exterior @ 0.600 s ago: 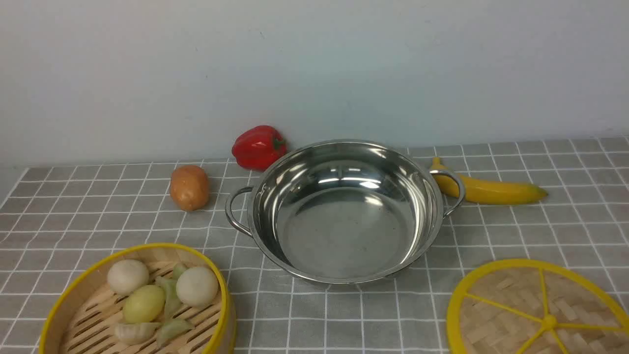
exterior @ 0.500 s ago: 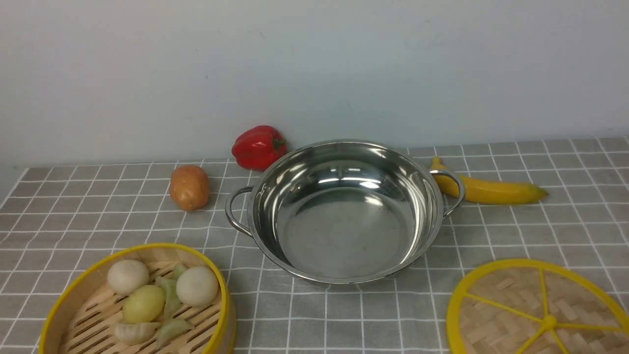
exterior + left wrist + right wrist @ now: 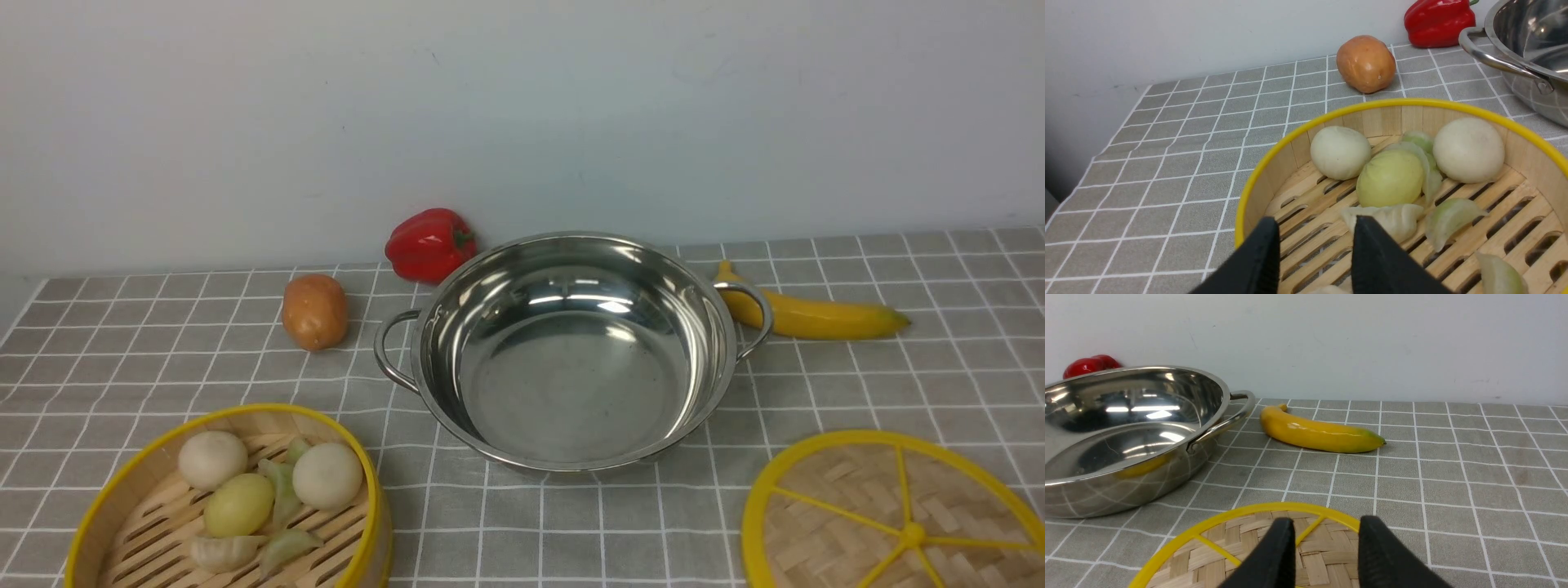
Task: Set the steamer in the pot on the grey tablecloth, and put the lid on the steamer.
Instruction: 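Grasp the rim of the steamer basket holding the buns with the left gripper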
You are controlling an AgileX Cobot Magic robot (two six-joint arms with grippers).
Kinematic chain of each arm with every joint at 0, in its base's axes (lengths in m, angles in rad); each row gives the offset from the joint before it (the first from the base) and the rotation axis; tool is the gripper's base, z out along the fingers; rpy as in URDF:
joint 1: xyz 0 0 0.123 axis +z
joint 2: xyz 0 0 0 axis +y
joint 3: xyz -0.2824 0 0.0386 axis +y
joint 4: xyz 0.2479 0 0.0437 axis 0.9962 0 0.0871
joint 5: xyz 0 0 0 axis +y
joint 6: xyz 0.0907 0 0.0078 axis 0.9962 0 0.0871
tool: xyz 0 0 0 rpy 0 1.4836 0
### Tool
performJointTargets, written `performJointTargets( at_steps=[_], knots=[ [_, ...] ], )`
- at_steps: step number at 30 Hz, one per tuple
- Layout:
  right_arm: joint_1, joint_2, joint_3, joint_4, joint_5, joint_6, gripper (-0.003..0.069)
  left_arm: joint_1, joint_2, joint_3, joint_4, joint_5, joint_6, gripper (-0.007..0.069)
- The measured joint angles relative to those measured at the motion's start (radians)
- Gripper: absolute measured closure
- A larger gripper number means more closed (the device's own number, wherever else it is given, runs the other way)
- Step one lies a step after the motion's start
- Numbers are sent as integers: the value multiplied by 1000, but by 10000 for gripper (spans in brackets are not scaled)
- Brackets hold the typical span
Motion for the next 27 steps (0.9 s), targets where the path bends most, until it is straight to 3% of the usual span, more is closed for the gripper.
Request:
performJointTargets(
  at_steps=[21,23,24,27],
  knots=[
    [0,0,0,0,0,0,419,0,0,0,-23,-16,-4,382],
    [0,0,0,0,0,0,419,0,-1,0,-94,-46,-35,382],
    [0,0,0,0,0,0,419,0,-2,0,-241,-85,-80,382],
    [0,0,0,0,0,0,419,0,-2,0,-435,-187,-114,382]
  ],
)
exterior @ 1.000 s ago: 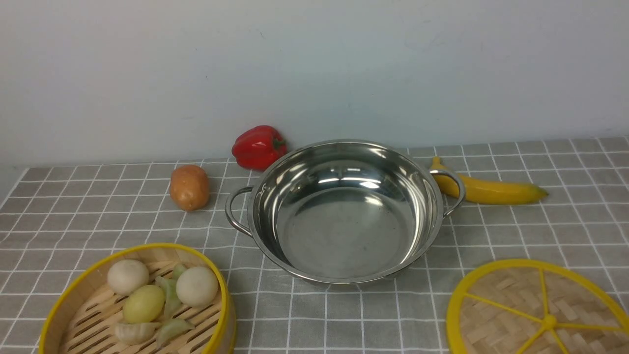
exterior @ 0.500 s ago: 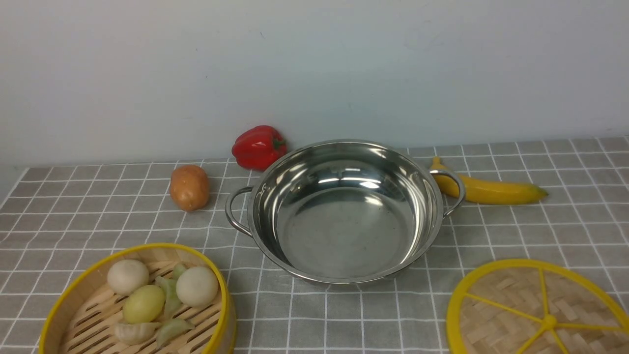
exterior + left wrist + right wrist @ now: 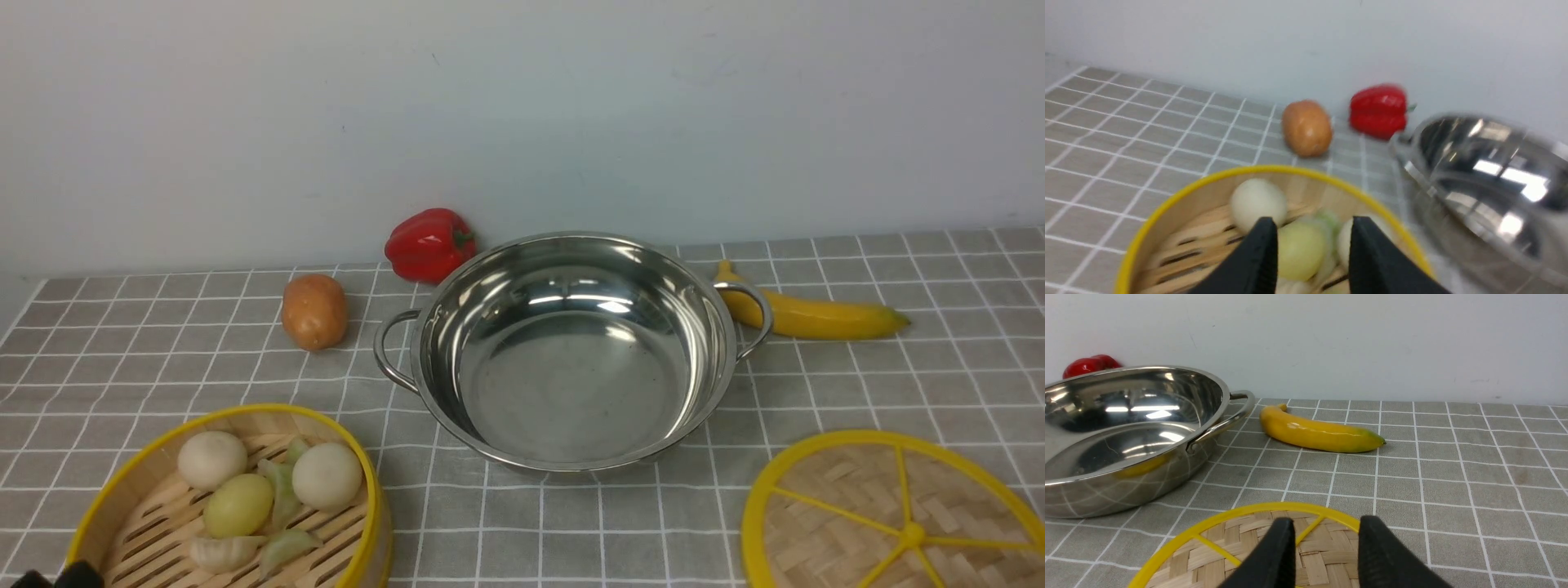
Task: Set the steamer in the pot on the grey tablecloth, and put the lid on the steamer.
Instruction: 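Grasp the rim of the steamer basket holding the buns with the left gripper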
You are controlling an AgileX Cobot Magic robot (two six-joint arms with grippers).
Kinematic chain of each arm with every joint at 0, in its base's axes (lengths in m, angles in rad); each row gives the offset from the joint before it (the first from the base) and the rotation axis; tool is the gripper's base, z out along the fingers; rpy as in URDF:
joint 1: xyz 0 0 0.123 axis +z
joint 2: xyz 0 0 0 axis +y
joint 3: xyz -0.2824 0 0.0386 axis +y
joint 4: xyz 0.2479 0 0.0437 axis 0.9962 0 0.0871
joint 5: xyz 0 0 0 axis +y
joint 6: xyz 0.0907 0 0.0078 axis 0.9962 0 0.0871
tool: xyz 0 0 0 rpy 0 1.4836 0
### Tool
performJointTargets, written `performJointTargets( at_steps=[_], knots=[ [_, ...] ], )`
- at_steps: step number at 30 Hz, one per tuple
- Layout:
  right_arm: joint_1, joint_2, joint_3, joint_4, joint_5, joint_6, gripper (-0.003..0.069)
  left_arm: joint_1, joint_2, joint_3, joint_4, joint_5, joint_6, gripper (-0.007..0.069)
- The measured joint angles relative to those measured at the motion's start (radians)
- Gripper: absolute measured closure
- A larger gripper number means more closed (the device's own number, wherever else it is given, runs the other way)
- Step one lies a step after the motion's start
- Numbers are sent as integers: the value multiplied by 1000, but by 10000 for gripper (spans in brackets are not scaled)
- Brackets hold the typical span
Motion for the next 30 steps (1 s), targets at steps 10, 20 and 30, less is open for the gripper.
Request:
performJointTargets(
  at_steps=[10,20,30],
  knots=[
    [0,0,0,0,0,0,419,0,0,0,-401,-171,-15,382],
    [0,0,0,0,0,0,419,0,23,-296,-248,192,133,382],
    [0,0,0,0,0,0,419,0,437,-722,159,875,126,382]
  ],
)
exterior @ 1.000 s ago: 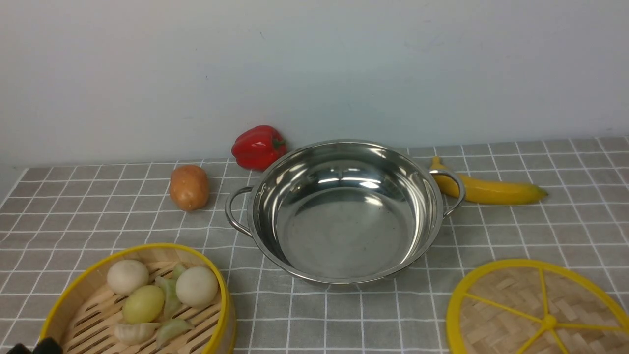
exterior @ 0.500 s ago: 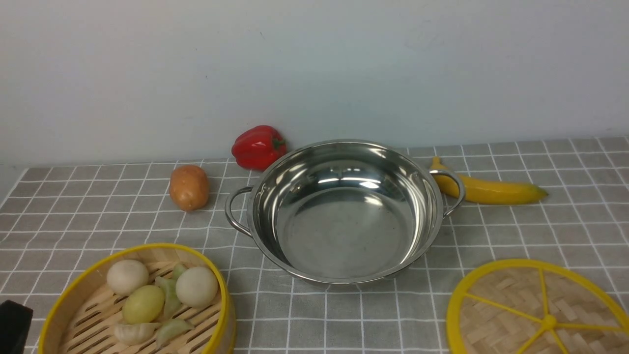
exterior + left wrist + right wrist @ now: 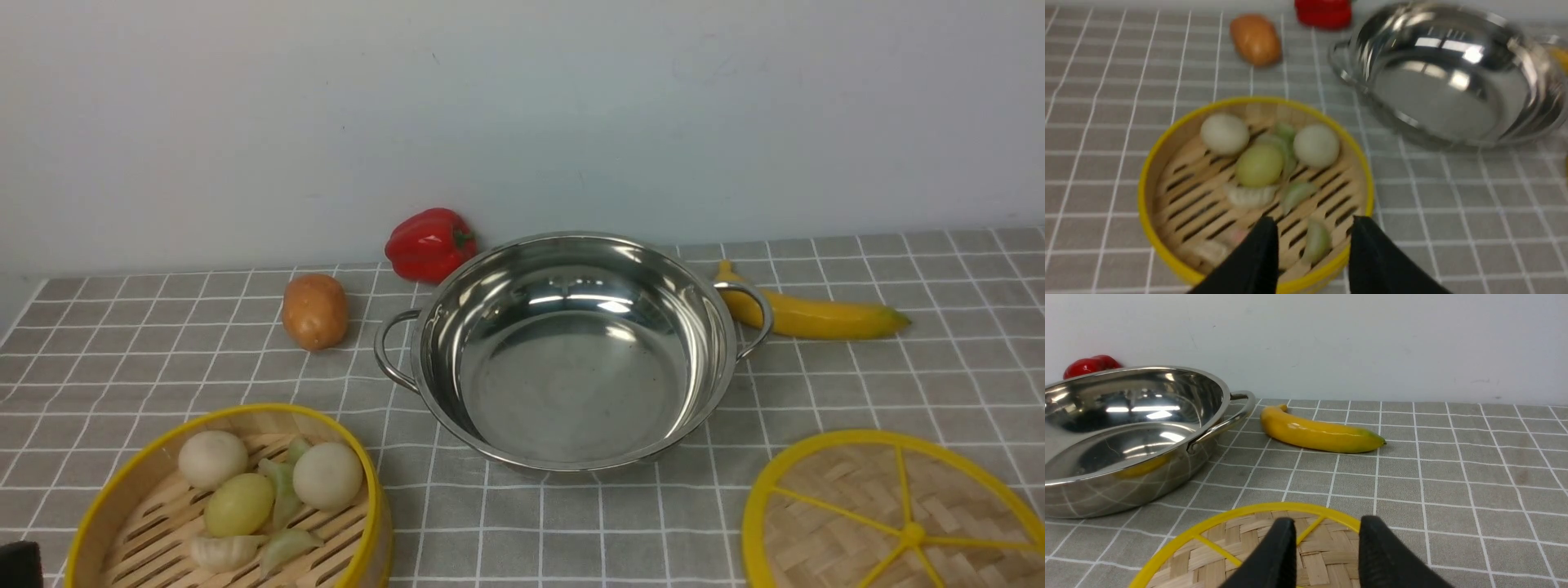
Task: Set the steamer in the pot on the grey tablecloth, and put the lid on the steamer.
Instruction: 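Grasp the rim of the steamer basket holding the buns with the left gripper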
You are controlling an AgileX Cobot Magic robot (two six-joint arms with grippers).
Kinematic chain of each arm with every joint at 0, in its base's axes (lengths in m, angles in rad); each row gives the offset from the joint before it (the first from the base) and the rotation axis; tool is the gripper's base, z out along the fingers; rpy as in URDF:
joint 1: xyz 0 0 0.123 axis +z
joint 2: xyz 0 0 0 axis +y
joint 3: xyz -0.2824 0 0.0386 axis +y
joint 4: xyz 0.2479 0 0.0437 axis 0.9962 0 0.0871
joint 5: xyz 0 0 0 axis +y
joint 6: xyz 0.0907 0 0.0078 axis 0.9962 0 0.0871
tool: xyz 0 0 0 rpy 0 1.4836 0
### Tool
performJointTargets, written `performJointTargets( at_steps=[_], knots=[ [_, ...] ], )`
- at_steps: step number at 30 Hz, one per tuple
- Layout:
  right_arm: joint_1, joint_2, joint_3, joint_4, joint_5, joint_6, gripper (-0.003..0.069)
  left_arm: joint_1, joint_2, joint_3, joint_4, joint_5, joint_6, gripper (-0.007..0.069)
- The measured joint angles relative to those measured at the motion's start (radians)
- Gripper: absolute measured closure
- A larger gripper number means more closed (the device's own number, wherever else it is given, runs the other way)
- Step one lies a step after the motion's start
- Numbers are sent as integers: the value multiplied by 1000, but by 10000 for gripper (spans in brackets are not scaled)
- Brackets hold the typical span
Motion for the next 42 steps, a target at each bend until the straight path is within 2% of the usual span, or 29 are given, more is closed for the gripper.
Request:
performJointTargets(
  at_steps=[3,7,8,9,10,12,15,19,23,28,30,35,39,42],
  knots=[
    [0,0,0,0,0,0,419,0,115,-48,-39,44,62,382],
    [0,0,0,0,0,0,419,0,354,-117,-309,115,174,382],
    [0,0,0,0,0,0,419,0,377,-122,-319,118,180,382],
    [0,0,0,0,0,0,419,0,483,-141,-400,135,242,382],
    [0,0,0,0,0,0,419,0,483,-143,-400,135,242,382],
    [0,0,0,0,0,0,419,0,634,-163,-459,134,316,382],
    [0,0,0,0,0,0,419,-11,761,-168,-464,118,357,385],
    [0,0,0,0,0,0,419,-46,866,-170,-383,41,379,395],
    [0,0,0,0,0,0,419,-83,895,-174,-317,-42,324,395],
    [0,0,0,0,0,0,419,-169,897,-177,-196,-111,180,395],
    [0,0,0,0,0,0,419,-239,897,-177,-67,-106,69,395],
    [0,0,0,0,0,0,419,-399,897,-177,134,-40,-122,395],
    [0,0,0,0,0,0,419,-482,896,-177,193,-43,-219,395],
    [0,0,0,0,0,0,419,-512,896,-177,200,-107,-251,395]
  ],
)
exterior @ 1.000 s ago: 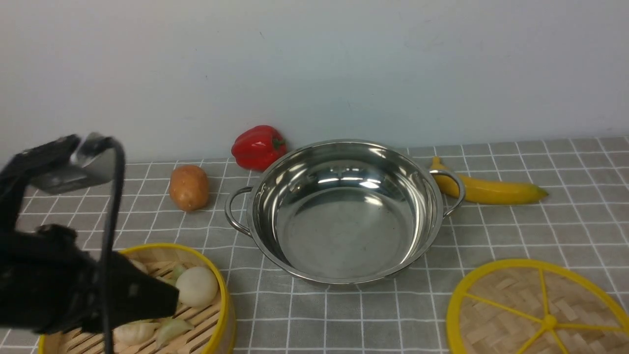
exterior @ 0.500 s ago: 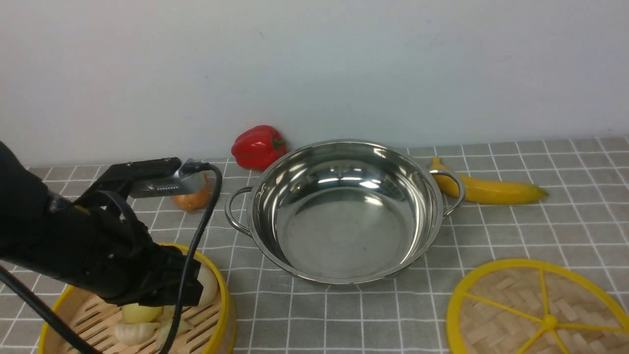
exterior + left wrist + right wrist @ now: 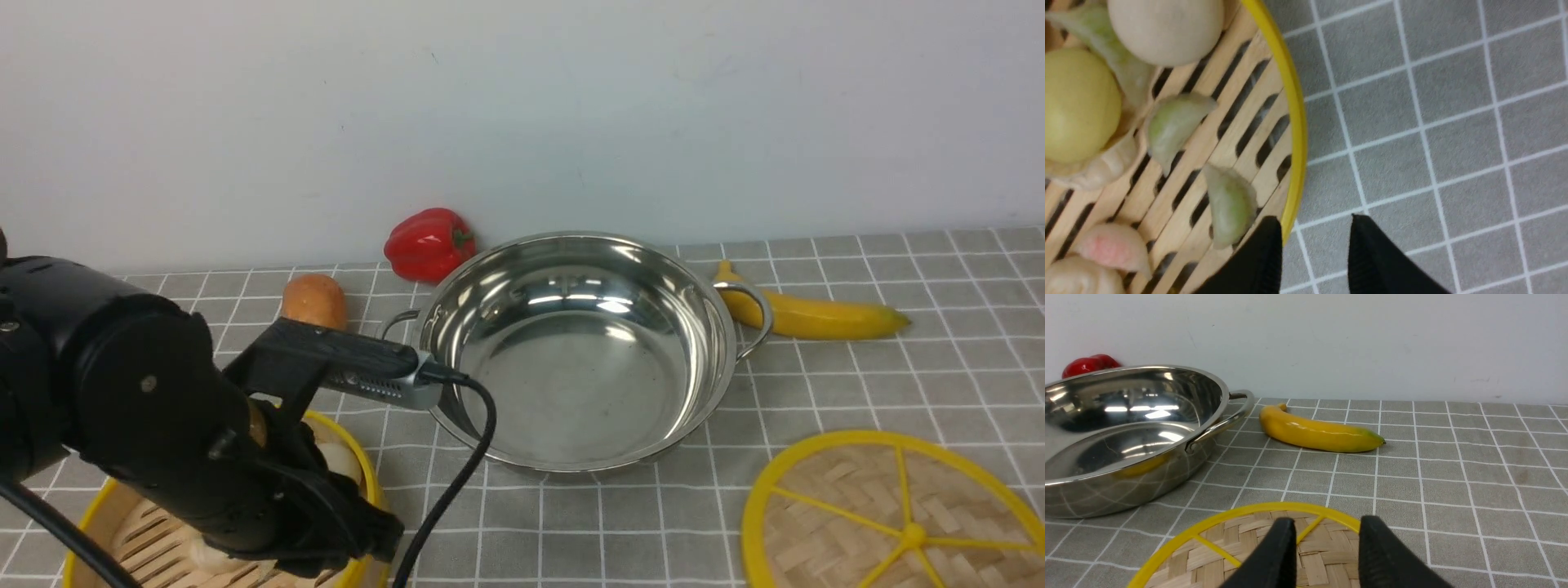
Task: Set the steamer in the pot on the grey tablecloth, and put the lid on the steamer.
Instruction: 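Grasp the rim of the steamer basket holding the buns with the left gripper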
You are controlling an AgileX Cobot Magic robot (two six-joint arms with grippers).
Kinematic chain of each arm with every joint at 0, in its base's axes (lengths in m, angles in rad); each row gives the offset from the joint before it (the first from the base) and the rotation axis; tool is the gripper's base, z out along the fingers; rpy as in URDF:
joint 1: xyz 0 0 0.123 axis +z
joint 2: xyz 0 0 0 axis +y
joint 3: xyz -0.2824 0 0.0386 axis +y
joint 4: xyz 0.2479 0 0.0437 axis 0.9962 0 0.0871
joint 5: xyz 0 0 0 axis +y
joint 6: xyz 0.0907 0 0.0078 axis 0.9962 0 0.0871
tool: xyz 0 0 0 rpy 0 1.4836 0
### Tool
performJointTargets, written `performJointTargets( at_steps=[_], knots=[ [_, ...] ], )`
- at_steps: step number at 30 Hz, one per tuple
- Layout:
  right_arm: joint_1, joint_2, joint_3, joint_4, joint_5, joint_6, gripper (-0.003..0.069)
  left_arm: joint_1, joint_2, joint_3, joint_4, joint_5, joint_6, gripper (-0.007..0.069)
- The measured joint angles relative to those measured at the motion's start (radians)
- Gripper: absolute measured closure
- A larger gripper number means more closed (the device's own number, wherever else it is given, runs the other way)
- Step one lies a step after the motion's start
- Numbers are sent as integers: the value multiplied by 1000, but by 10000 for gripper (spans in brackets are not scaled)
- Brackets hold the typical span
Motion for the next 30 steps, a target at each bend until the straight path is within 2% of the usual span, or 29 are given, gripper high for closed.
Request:
performJointTargets(
  at_steps=[9,18,30],
  knots=[
    [0,0,0,0,0,0,419,-2,121,-1,7,-134,-27,395],
    [0,0,0,0,0,0,419,-2,256,-1,33,-192,-36,395],
    [0,0,0,0,0,0,419,-2,264,-1,147,-210,-208,393]
  ],
)
